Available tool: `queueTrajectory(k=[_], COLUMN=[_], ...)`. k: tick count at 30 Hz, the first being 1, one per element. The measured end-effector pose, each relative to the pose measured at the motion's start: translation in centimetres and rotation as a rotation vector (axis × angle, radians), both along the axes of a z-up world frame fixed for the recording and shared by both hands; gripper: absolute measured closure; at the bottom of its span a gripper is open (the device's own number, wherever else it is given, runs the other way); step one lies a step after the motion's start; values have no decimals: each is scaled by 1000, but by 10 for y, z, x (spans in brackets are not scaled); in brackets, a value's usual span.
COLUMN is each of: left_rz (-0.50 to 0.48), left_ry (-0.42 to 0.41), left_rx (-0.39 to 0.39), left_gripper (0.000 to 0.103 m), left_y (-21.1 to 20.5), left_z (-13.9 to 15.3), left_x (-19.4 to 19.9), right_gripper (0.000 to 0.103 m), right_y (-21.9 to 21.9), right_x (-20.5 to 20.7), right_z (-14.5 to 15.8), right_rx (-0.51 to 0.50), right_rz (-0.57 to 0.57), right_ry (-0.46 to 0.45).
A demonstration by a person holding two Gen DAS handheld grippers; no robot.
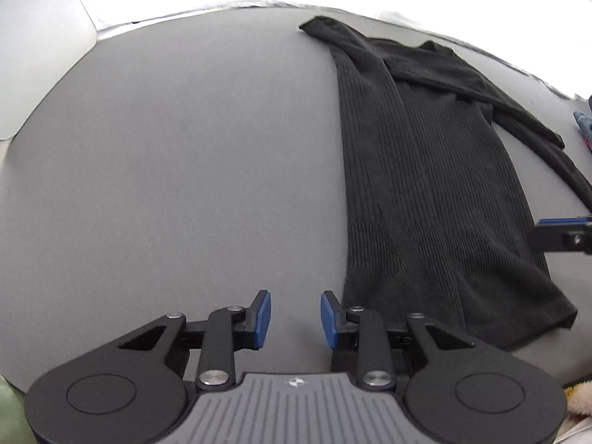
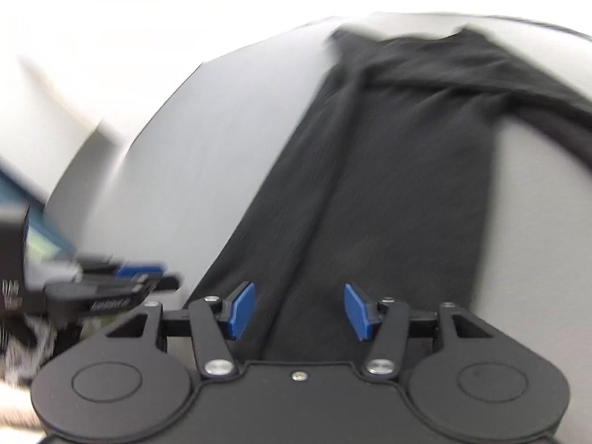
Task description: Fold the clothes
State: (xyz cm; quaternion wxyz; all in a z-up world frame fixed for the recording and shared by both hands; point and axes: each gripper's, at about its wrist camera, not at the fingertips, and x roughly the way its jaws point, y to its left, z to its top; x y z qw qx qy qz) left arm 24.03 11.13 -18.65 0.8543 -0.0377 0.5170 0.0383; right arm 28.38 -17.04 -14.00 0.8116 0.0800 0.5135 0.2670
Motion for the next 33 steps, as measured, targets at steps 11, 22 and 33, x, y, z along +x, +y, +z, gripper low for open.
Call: queueTrajectory(k=[11, 22, 33], left_rz=[21, -22, -153], left_ry=[-151, -118, -168], left_rx=[19, 188, 287], left_gripper=[32, 32, 29], left_y=[5, -16, -53], left_z=[26, -10, -31], left_x=[155, 324, 368], right_gripper=[35, 101, 102], right_y=[-184, -203, -219], right_x=[121, 219, 185], right_z=[-9, -44, -13], right_rx=[-93, -221, -540], right_rz=[-752, -734, -765], right_ry=[-75, -73, -204])
